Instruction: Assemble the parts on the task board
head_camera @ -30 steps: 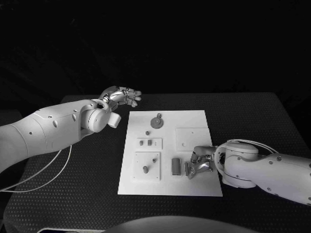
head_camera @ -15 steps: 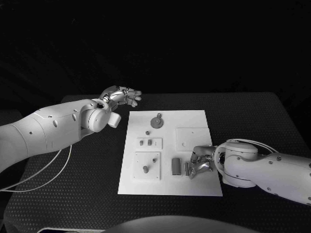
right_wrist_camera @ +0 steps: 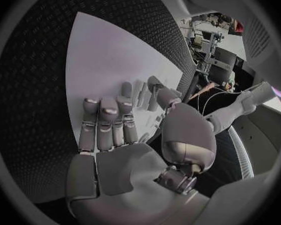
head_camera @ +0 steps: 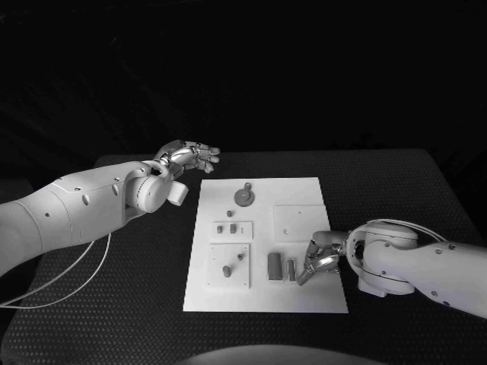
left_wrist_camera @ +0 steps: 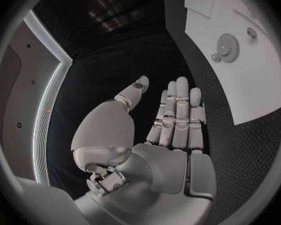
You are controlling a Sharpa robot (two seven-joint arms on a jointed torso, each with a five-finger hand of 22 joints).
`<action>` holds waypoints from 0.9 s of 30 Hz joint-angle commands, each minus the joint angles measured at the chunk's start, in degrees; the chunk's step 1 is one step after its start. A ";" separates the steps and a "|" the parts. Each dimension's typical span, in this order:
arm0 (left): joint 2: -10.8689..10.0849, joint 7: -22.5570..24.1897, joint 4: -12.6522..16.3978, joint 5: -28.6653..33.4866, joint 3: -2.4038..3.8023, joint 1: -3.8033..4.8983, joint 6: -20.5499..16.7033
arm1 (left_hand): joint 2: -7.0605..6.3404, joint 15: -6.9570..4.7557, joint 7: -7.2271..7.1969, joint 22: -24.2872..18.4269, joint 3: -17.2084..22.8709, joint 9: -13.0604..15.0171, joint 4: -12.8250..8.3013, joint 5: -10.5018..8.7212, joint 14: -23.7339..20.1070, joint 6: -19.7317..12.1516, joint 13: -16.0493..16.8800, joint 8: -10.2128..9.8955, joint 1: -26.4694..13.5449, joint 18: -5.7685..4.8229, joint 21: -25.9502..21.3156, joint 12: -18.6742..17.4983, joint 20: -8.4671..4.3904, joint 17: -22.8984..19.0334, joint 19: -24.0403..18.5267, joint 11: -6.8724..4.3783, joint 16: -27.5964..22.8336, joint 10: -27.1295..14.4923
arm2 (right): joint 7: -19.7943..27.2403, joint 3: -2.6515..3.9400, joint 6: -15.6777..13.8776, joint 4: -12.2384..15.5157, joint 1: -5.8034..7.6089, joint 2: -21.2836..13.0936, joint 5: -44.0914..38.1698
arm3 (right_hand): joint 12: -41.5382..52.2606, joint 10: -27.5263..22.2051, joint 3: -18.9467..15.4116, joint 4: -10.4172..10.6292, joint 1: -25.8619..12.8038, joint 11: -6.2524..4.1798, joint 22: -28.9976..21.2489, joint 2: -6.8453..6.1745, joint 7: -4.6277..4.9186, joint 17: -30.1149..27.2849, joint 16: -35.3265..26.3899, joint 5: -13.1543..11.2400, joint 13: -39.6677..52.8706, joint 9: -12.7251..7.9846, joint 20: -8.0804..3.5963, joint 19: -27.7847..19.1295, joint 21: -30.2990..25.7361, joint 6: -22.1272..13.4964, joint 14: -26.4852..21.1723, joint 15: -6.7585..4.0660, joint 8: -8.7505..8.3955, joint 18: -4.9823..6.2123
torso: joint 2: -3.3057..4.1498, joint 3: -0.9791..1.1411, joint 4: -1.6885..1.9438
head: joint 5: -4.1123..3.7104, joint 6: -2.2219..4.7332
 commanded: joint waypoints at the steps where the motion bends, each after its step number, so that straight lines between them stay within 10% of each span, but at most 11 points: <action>1: 0.30 0.59 -0.26 -0.21 0.03 0.05 0.58 | -0.04 0.36 -0.03 0.08 -0.07 -0.10 0.43 -0.08 0.00 -0.41 -0.08 0.30 -0.06 0.76 -0.27 0.38 0.02 0.10 -0.16 0.06 -0.26 -0.34 | 2.95 0.08 2.67 -0.49 0.59 -0.68 5.40 | 0.04 -2.31 -2.36 -0.06 -0.07 0.80 0.15 0.12 4.70 0.25 -0.41 -0.37 0.08 -2.19 0.68 -2.01 -0.78 -6.02 -2.10 0.58 -0.55 0.22 | -0.08 0.09 -0.02 | -0.32 1.22; 9: 1.10 0.91 -1.00 0.21 0.03 0.04 0.32 | -0.08 0.52 -0.09 0.18 -0.21 -0.23 0.58 -0.07 -0.38 -0.34 -0.05 0.50 -0.32 0.72 -0.47 0.52 0.11 0.11 -0.36 -0.04 -0.72 -0.16 | 16.82 1.75 -2.96 -6.98 2.44 -0.47 15.70 | 0.49 -6.23 -5.77 -0.05 1.28 1.63 0.45 1.01 5.60 0.05 -0.65 -0.26 -0.62 -1.84 2.42 -5.60 -1.89 -7.98 -5.82 1.48 -0.67 0.07 | -0.23 -0.07 -0.11 | -2.02 5.55; 17: 3.07 2.15 -4.30 1.57 0.04 0.04 0.24 | 0.54 2.57 -0.91 -0.03 0.13 -0.73 0.40 -0.02 -3.46 0.19 0.14 1.44 -0.34 0.50 -2.97 1.28 2.03 -1.30 -3.30 -0.83 -6.04 1.26 | 32.18 6.69 -5.64 -26.52 2.62 6.26 35.27 | -4.62 -9.77 -6.22 -0.24 8.14 1.48 -0.81 7.07 5.32 -5.29 -6.51 0.63 -7.20 -0.21 4.99 -11.06 -6.31 -6.80 -10.80 2.32 1.02 -0.75 | -1.41 -0.17 -0.46 | -3.42 12.04; 21: 3.76 3.08 -5.72 2.83 0.05 0.04 0.85 | 0.75 3.47 -1.39 -0.19 0.26 -1.12 0.25 0.01 -5.24 0.08 -0.45 1.63 -0.39 0.23 -4.43 0.12 2.98 -2.03 -5.33 -0.84 -9.37 0.21 | 35.07 8.58 -5.72 -35.51 2.59 10.32 38.21 | -17.88 -13.51 -3.44 -0.11 9.44 3.13 -5.83 8.41 6.50 -14.87 -19.52 1.50 -19.99 0.46 7.89 -17.52 -16.38 -7.97 -16.53 6.85 0.97 -2.45 | -1.91 -0.29 -0.52 | -3.94 14.58; 27: 5.36 4.58 -8.60 4.54 0.09 0.03 2.23 | 0.55 4.34 -2.02 -0.71 0.16 -1.85 0.11 -0.01 -8.66 -1.01 -1.45 1.24 -0.62 -0.63 -6.79 -2.05 3.96 -2.52 -8.10 -1.05 -13.49 -1.50 | 37.97 11.13 -5.00 -44.29 1.07 15.69 43.26 | -33.24 -14.52 -1.74 -0.18 9.91 6.34 -10.87 9.79 6.48 -25.11 -34.06 1.67 -35.75 0.85 10.32 -22.65 -25.91 -9.95 -19.60 11.22 0.70 -3.93 | -2.65 -0.46 -0.71 | -3.68 16.32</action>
